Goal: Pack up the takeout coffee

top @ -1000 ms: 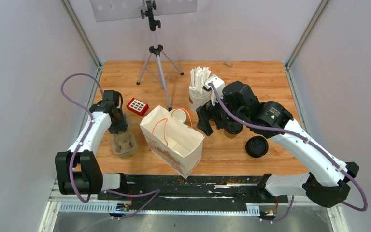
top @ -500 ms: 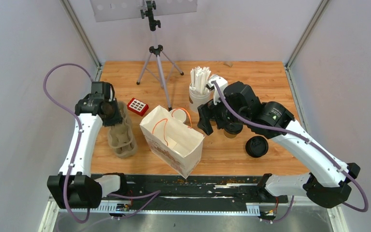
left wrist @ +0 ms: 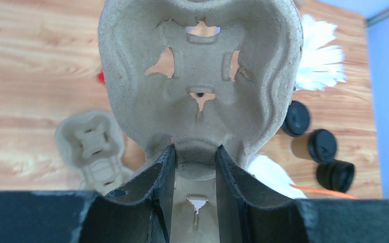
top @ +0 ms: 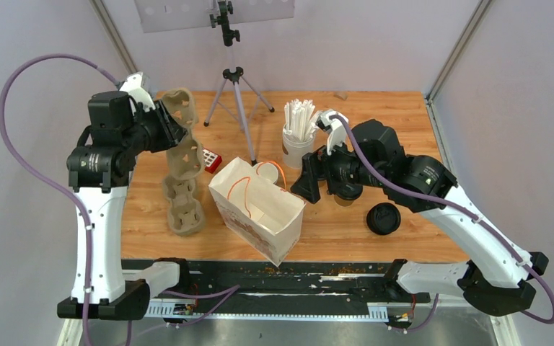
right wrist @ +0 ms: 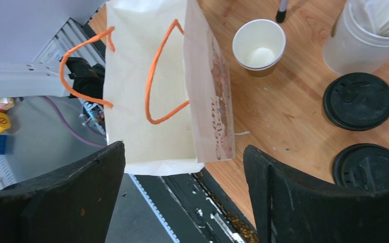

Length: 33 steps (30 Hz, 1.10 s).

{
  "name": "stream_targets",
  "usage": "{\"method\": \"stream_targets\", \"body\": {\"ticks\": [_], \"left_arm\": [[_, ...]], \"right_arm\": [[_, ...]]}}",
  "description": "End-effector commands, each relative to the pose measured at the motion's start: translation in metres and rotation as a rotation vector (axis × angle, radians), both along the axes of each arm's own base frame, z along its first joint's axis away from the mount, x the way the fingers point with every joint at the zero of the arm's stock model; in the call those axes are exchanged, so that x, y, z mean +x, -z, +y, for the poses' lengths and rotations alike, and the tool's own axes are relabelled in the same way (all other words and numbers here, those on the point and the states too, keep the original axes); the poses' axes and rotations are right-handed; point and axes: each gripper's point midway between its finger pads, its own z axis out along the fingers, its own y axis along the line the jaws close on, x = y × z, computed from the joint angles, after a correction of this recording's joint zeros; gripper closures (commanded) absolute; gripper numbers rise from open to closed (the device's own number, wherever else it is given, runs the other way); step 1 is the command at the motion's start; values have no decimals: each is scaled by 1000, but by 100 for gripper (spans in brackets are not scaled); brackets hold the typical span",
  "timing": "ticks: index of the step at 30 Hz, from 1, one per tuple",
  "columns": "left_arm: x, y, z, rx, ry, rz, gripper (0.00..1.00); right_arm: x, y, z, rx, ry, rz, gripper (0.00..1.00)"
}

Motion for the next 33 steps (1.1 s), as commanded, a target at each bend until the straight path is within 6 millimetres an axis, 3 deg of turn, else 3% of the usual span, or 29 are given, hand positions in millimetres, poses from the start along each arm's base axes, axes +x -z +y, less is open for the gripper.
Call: {"method": "stream_targets", "body": {"ticks": [1,3,7,10,20,24,28,30,33], "left_arm": [[-9,-52,-34,-82,144,-166,70],[-10,-61,-35,-105,125,-181,70],[-19,-72,-47,-182,127,-142,73],[-29,-87,-66,-258,175,-142,73],[-63,-150,-132,-720,377,-267,73],[-78,-152,-159,-773,438,-239,73],[-89,-141,-191,-806,486,-169,73],[-92,-134,-204,-800,493,-147,73],[-96,-126,-217,-790,497,-136,73]], "right_arm": [[-6,-14,11,82,18,85,15],[-1,-13,8,76,68,98,15],[4,-27,18,75,-67,-74,14],[16,-16,14,19,-46,-129,14],[6,-2,26,92,-69,-51,18],[11,-3,34,105,-78,-61,18],[18,-4,43,123,-74,-66,24],[22,-3,46,125,-58,-67,30],[30,2,46,121,-23,-73,49]]}}
